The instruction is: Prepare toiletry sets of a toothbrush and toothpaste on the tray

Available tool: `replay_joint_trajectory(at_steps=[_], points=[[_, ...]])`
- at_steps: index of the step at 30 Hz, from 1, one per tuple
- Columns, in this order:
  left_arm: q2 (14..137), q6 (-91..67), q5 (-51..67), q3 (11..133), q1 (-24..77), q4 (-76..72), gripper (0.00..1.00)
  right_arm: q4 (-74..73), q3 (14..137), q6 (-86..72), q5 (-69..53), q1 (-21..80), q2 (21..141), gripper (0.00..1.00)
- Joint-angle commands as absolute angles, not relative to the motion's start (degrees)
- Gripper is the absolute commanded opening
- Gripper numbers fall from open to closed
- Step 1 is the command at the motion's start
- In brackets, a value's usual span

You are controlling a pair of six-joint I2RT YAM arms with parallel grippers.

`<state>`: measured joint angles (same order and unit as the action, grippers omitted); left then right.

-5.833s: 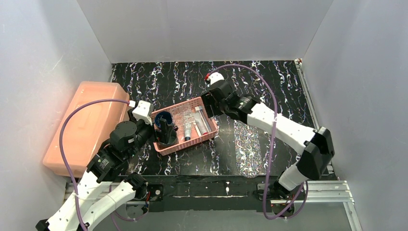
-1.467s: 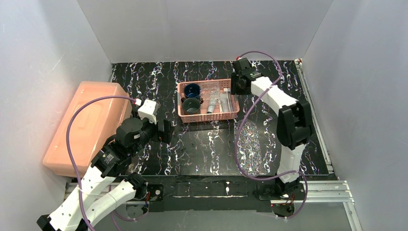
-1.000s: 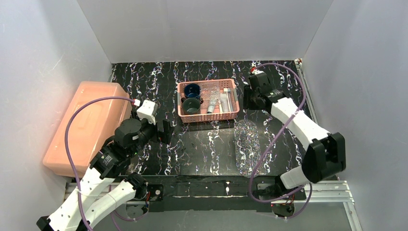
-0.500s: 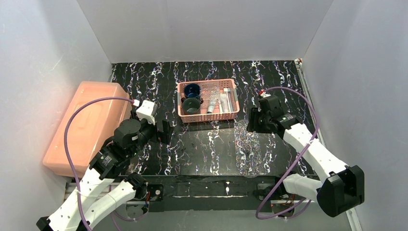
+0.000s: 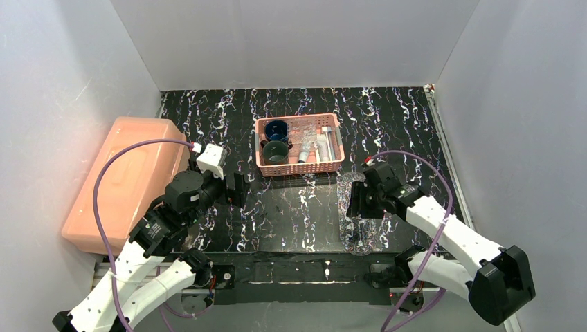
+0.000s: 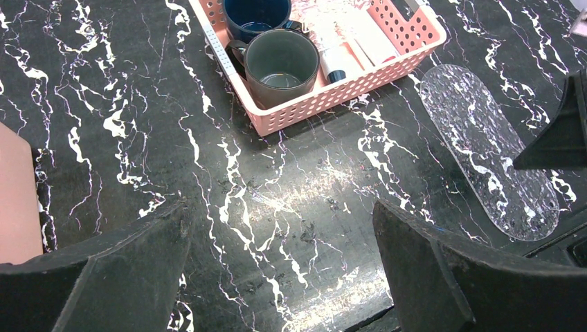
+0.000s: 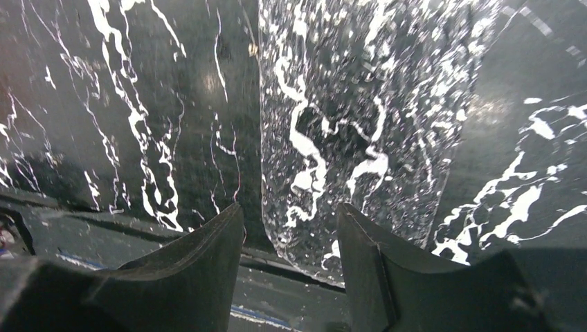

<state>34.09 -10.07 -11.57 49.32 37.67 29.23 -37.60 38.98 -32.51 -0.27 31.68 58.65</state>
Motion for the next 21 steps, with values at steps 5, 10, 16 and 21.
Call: replay_joint_trajectory(at_steps=[5,10,16,21], points=[[34.44,-9.93,-12.18,50.78,37.44,29.74,0.99,-37.96,34.77,-38.68,-0.96,36.81,54.91,0.61],[34.71,-9.95,-12.0,50.8,37.44,29.71,0.99,-37.8,32.86,-41.02,-0.32,39.58,53.94,0.61],[35.05,-9.98,-11.87,50.8,37.42,29.71,0.99,-37.0,30.66,-43.02,-0.32,42.18,53.54,0.61],[35.2,-9.93,-11.87,50.8,37.42,29.71,0.99,-36.03,28.79,-44.16,1.26,43.42,53.28,0.61]])
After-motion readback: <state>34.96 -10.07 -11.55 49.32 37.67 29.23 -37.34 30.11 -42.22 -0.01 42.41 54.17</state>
